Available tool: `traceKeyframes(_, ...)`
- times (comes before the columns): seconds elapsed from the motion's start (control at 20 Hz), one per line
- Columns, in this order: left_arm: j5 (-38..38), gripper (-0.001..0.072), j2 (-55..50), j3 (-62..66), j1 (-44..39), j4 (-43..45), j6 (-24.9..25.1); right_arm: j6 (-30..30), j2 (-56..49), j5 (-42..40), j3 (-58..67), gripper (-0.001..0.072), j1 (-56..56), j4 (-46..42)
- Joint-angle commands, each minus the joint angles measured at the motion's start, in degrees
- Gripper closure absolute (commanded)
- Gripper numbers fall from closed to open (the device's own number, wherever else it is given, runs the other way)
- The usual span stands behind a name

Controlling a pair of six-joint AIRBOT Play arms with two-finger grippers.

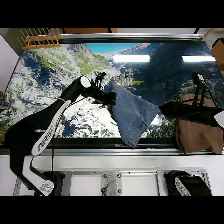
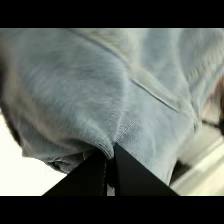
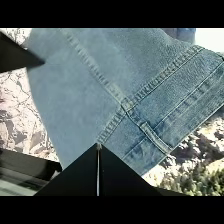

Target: Fold the clothes and pants, and hang the long-sleeved shirts on hangers.

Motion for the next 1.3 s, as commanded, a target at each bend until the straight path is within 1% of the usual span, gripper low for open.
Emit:
traceKeyframes(0.0,-6.4,0.0686,14.38,-10.4,-4.26,8.41,1.57,0.02,0.0,0.02,-0.02,0.0668,0.04,0.0)
traceKeyframes(0.1,-4.42,0.0685,24.65,-20.35,-8.63,9.2,1.57,0.02,0.0,0.0,-0.02,0.0668,0.04,0.0)
traceKeyframes(0.2,-0.42,0.0678,32.04,-28.09,-12.33,9.25,1.57,0.02,0.0,0.0,-0.02,0.0668,0.04,0.0)
traceKeyframes(0.25,1.14,0.0421,34.32,-30.18,-13.62,9.25,1.57,0.02,0.0,0.0,-0.02,0.0668,0.04,0.02)
traceKeyframes(0.3,2.27,0.0009,36.15,-31.08,-14.03,9.31,1.55,0.02,0.0,0.0,-0.02,0.0668,0.04,0.02)
traceKeyframes(0.35,2.82,0.0027,37.35,-30.47,-13.31,9.27,1.31,0.02,0.0,0.0,-0.02,0.0668,0.04,0.02)
traceKeyframes(0.4,2.89,0.0024,38.01,-28.96,-11.65,9.35,1.33,0.02,0.0,0.02,-0.02,0.0668,0.04,0.02)
traceKeyframes(0.5,3.61,0.0025,37.92,-25.75,-5.2,9.35,1.31,0.02,0.0,0.2,-0.02,0.0668,0.04,0.04)
traceKeyframes(0.65,5.6,0.0025,33.55,-24.83,8.94,9.18,0.28,0.04,0.0,0.87,-0.02,0.0668,0.04,0.02)
traceKeyframes(0.7,6.14,0.0025,30.91,-24.83,13.14,8.61,-1.27,0.02,-0.02,0.87,-0.02,0.0668,0.04,0.02)
traceKeyframes(0.75,6.86,0.0025,25.79,-24.79,18.49,6.69,-1.86,0.02,0.0,0.87,-0.02,0.0668,0.04,0.02)
traceKeyframes(0.8,7.04,0.0025,22.36,-24.79,20.83,3.96,-0.96,0.04,-0.02,0.85,-0.02,0.0668,0.04,0.02)
traceKeyframes(0.85,7.26,0.0025,19.3,-24.76,22.23,0.15,1.81,0.04,-0.09,0.81,-0.02,0.0668,0.04,0.02)
traceKeyframes(0.9,7.48,0.0025,15.74,-24.76,22.97,-5.6,6.1,0.04,-0.35,0.83,-0.02,0.0665,0.04,0.02)
traceKeyframes(1.0,7.56,0.0025,10.84,-24.57,22.49,-14.12,12.33,0.04,-1.29,0.83,-0.02,0.0663,0.02,-0.37)
traceKeyframes(1.1,7.13,0.0024,6.21,-21.97,20.46,-14.69,13.16,0.02,-3.56,0.81,-0.02,0.0655,0.02,-1.79)
traceKeyframes(1.15,7.13,0.0025,4.37,-20.48,19.67,-14.78,13.14,0.04,-4.98,0.81,-0.02,0.054,-0.15,-2.64)
traceKeyframes(1.2,6.84,0.0026,2.6,-18.47,18.64,-14.75,13.09,0.02,-6.82,0.83,-0.02,0.0304,-0.63,-3.26)
traceKeyframes(1.25,5.95,0.0092,1.29,-16.44,18.01,-14.78,12.85,0.02,-8.92,0.48,-0.02,0.0146,-1.38,-3.67)
